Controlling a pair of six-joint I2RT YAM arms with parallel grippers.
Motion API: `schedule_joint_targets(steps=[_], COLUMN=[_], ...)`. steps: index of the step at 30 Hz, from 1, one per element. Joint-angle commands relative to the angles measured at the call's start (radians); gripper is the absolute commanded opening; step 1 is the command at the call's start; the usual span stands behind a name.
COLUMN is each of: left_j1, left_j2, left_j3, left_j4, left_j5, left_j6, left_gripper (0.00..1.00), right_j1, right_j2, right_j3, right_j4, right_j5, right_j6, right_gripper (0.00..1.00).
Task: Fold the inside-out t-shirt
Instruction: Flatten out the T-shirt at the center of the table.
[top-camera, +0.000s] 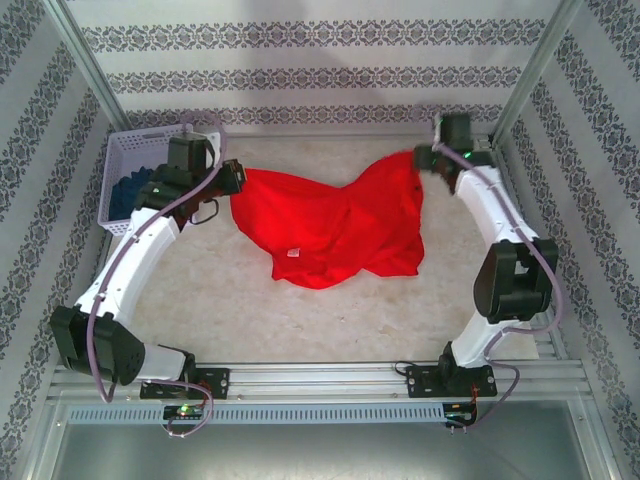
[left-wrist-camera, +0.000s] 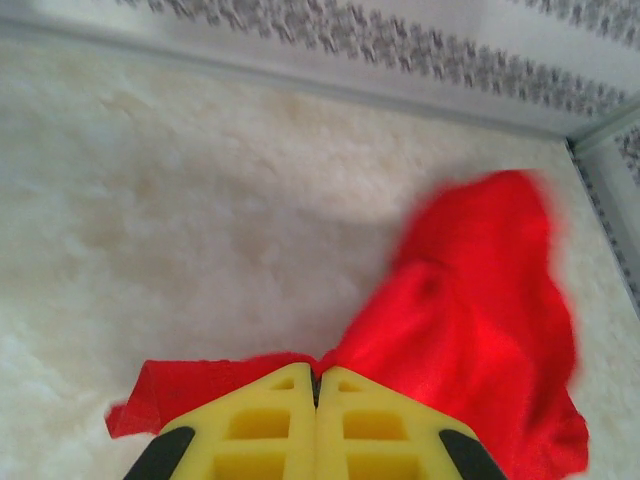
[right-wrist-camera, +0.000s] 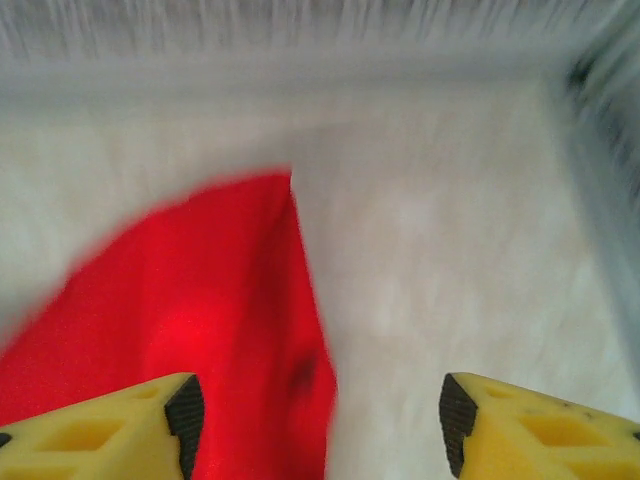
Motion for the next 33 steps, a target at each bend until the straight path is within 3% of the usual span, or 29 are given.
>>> schedule_joint_targets(steps=[1, 5, 9, 11, 21, 29, 33], left_j1=[-0.006, -0.006, -0.005, -0.005, -0.006, -0.005, -0.005], left_j2=[-0.022, -0.015, -0.008, -0.007, -0.005, -0.008, -0.014], left_j3=[-0.019, -0.023, -0.017, -0.012, 0.005, 0.008, 0.011], left_j4=[-0.001, -0.013, -0.02, -0.019, -0.023, -0.023, -0.027], left_j5=[0.029, 0.012, -0.018, -0.025, -0.065, -0.073, -0.083], left_j6=[-0.036, -0.018, -0.009, -0.006, 0.009, 0.012, 0.015], left_gripper=[0.0, 0.0, 0.0, 0.0, 0.0, 0.0, 0.0], right_j1=[0.177, 0.432, 0.676, 0.744, 0.813, 0.812, 0.812], right_j2=[-0.237, -0.311, -0.16, -0.058, 0.252, 0.379, 0.405], right_j3=[-0.143, -0.337, -0.351, -0.304, -0.129, -0.014, -0.001], right_j4=[0.091, 0.209, 0.357, 0.385, 0.395, 0.343, 0.328], right_j5=[0.063, -0.133, -0.204, -0.212, -0.176, -0.175, -0.178], right_j6=[-0.065, -0.014, 0.099, 0.134, 0.257, 0.264, 0.278], right_gripper=[0.73, 0.77, 0.69, 0.66, 0.6, 0.47, 0.48])
